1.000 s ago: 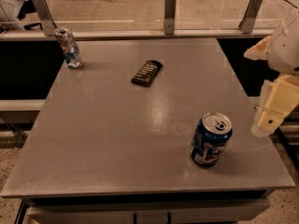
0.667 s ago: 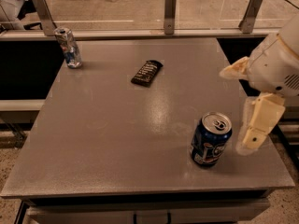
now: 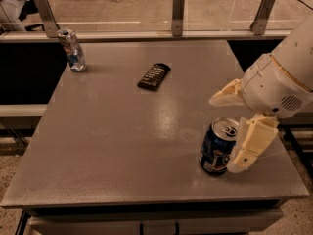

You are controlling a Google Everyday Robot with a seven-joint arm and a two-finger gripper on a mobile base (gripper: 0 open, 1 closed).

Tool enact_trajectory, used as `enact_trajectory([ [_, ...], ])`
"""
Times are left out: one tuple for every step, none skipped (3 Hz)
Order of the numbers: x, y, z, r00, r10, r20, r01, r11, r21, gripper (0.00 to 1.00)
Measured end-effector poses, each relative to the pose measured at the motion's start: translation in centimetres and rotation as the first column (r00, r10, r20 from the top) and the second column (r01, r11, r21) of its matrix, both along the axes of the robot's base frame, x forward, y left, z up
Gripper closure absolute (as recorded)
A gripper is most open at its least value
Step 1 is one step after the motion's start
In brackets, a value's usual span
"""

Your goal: Move pepsi can near rxbar chocolate

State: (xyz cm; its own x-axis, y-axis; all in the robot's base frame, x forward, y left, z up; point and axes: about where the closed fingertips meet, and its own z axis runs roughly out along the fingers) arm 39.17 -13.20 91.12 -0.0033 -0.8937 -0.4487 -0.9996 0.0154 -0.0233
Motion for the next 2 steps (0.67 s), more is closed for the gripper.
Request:
enact_trajectory([
  [0.02,0.12,0.07,1.0000,0.000,0.005,0.000,1.000,0.000,0.42],
  [0.04,0.22,0.15,0.9999,-0.001,0.011,0.001,1.000,0.000,0.65],
])
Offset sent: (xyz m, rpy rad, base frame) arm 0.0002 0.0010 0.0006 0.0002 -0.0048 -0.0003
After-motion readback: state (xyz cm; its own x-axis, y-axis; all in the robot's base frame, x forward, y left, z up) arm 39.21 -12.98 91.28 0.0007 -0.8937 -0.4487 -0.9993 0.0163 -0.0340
